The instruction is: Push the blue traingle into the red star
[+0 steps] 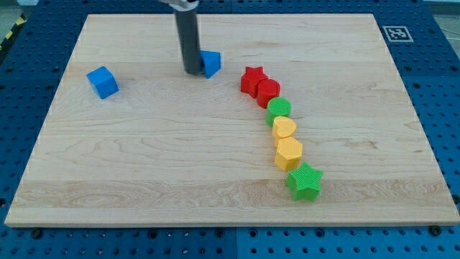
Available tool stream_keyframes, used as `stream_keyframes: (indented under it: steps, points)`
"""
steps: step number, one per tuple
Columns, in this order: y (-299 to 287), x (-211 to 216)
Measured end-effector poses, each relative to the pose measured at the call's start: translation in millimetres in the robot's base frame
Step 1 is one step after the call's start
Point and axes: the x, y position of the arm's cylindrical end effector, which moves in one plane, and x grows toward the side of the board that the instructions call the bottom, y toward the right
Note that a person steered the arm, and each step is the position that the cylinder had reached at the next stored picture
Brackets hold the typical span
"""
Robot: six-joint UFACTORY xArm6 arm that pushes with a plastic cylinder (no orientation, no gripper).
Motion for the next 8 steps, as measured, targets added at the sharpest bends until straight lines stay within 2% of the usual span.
stream_keyframes:
  steps: [1,2,4,8]
  points:
    - [8,0]
    - [-9,-24]
    - [40,-23]
    - [67,-22]
